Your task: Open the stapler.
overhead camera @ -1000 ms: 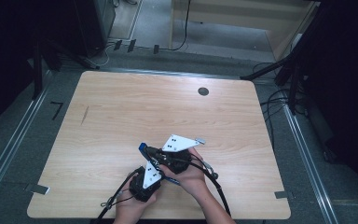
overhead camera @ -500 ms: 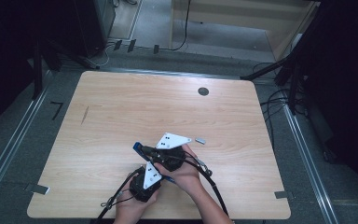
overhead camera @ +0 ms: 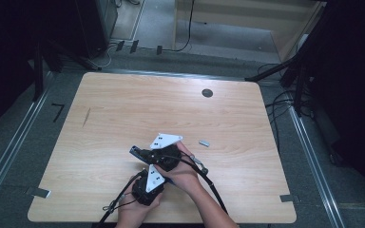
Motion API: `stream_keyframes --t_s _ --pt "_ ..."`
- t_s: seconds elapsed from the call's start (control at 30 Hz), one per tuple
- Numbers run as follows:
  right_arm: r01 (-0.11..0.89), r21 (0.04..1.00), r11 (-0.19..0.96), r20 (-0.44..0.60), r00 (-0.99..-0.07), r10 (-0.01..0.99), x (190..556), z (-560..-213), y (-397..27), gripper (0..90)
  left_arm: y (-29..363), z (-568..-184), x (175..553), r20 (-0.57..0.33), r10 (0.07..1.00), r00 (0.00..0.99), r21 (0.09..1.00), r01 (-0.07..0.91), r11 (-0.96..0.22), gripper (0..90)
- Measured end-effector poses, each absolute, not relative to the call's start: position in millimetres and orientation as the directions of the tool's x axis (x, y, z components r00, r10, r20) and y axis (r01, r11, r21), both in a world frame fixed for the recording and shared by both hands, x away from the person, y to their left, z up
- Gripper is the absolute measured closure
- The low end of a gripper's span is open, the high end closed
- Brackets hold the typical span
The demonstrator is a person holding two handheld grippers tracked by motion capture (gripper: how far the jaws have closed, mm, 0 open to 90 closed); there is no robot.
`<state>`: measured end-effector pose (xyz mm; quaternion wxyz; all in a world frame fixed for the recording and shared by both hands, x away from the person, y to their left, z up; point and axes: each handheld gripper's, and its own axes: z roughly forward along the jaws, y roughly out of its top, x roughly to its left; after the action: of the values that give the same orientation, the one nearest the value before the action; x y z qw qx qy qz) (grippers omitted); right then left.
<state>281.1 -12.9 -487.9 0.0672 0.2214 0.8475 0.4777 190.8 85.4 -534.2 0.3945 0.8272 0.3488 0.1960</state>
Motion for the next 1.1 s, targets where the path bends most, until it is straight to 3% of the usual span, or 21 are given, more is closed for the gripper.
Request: stream_keyframes --t_s 0.8,1.1 --pt "0.358 0.734 0.577 0.093 -0.894 0.438 291.5 -497.2 7.8 90.0 87.4 -533.6 191.6 0.034 0.724 0.689 0.786 0.429 -0.445 90.0" --pt "0.352 0.801 0.483 0.106 -0.879 0.465 283.3 -493.3 -18.5 90.0 91.8 -533.0 192.0 0.007 0.731 0.682 0.798 0.437 -0.415 90.0"
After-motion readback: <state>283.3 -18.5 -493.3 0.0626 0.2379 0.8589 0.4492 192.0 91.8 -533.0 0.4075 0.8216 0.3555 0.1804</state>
